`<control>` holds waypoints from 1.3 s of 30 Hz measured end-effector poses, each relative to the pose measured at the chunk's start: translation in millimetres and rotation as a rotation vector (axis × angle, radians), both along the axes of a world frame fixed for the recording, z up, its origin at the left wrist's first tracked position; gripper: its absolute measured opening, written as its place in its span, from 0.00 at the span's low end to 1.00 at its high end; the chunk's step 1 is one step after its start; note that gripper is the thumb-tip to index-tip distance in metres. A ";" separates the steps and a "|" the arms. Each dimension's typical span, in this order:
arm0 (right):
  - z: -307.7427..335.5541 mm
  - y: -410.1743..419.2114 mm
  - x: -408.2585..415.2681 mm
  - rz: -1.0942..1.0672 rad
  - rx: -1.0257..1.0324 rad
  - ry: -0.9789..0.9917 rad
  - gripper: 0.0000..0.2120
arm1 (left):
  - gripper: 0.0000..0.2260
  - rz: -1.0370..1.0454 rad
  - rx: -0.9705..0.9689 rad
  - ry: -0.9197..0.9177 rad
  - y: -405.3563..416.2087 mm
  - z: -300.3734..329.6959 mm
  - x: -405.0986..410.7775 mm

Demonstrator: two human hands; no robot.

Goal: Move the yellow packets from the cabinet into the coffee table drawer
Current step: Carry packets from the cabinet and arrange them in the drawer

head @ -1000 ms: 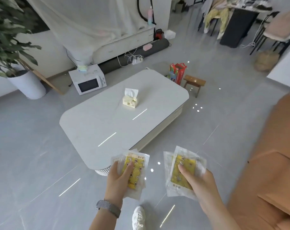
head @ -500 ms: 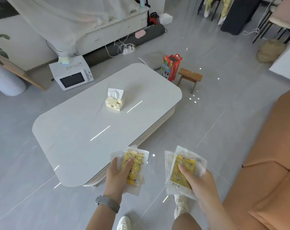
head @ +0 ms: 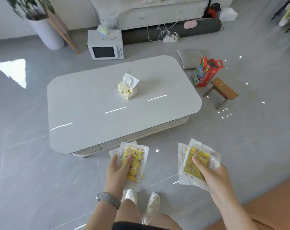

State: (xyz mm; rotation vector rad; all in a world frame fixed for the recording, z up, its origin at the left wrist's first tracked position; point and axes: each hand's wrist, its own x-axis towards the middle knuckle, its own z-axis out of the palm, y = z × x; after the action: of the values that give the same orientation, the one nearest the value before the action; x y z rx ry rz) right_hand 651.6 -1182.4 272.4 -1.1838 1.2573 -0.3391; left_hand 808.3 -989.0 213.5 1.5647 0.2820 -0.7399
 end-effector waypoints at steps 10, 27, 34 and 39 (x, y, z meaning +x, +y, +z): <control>-41.6 -2.9 41.7 0.154 0.024 0.004 0.08 | 0.04 0.161 0.057 -0.025 32.8 -27.1 29.9; -276.5 -34.7 103.2 0.345 0.118 0.092 0.09 | 0.04 0.347 0.037 0.018 -6.1 -242.5 23.1; -416.0 -47.0 141.8 0.400 0.096 0.006 0.06 | 0.13 0.135 0.178 -0.139 -46.7 -370.7 61.7; -505.3 -61.3 163.9 0.418 0.083 -0.152 0.24 | 0.30 0.015 0.219 -0.132 -89.5 -459.2 99.2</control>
State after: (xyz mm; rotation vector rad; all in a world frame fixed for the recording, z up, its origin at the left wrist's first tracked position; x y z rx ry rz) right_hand 815.5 -1243.7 -232.9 -1.2893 0.8581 -0.0645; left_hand 907.5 -1078.5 -245.7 1.8086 0.2836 -0.6065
